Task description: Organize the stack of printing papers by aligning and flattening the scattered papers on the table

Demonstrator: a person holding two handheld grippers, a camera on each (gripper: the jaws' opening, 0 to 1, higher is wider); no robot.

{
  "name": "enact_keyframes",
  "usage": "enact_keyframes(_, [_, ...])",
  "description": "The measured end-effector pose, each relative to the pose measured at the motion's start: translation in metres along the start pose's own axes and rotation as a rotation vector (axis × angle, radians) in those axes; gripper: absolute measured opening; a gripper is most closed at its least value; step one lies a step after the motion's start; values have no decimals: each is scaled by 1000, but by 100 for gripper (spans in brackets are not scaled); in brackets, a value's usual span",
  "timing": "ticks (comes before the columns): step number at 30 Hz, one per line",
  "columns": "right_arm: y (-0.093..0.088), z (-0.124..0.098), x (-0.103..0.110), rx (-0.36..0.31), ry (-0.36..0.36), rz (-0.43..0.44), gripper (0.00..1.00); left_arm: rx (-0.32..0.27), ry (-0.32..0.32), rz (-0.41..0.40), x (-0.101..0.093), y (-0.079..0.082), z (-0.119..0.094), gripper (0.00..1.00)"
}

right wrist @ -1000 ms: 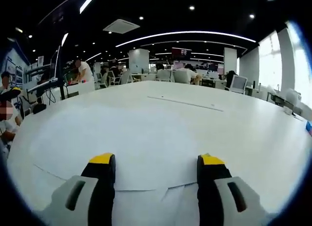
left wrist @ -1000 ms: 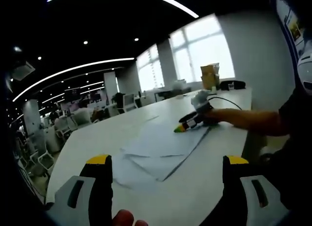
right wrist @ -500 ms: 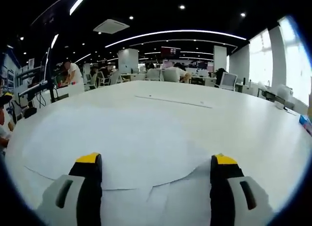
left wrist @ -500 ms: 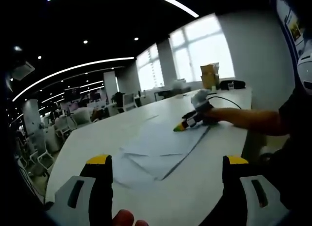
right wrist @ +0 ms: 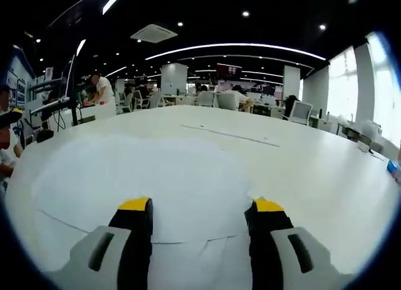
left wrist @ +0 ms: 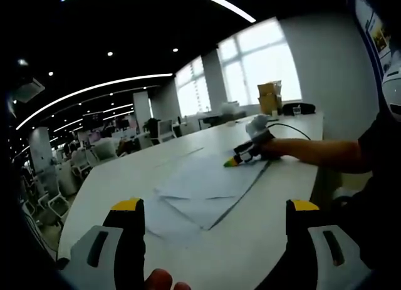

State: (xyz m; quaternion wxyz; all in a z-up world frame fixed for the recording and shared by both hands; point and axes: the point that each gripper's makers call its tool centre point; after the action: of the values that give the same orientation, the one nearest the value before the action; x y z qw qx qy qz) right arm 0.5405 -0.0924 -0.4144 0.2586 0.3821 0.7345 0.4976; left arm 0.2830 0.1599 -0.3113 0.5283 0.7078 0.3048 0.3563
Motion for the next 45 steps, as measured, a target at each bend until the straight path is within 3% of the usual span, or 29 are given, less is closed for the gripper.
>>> enact_keyframes(4, [-2,-2,-11,13,-41,56,45,1,-2,0,0,-1,0,96])
enact_keyframes(9, [-3,-6,-23,12,-78,67,28,2,-1,0,0,-1,0,96])
enact_keyframes(25, [-1,-6,-26,6,-102,-14,20,1,2,1,0,1,0,96])
enact_keyframes(45, [-3,-9,-32,12,-125,-10,10,-3,8,5,2,3,-2,96])
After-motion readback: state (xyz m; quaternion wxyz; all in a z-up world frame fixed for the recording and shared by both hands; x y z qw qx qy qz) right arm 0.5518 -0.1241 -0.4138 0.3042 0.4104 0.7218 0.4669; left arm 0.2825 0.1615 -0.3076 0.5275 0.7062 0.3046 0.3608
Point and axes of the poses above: the point that each gripper's makers call its tool centre point, and the gripper's own axes: z roughly forward along the fingers, x roughly to its left, y roughly out of its top, and after that the axes turned 4 degrees about y, right-handed
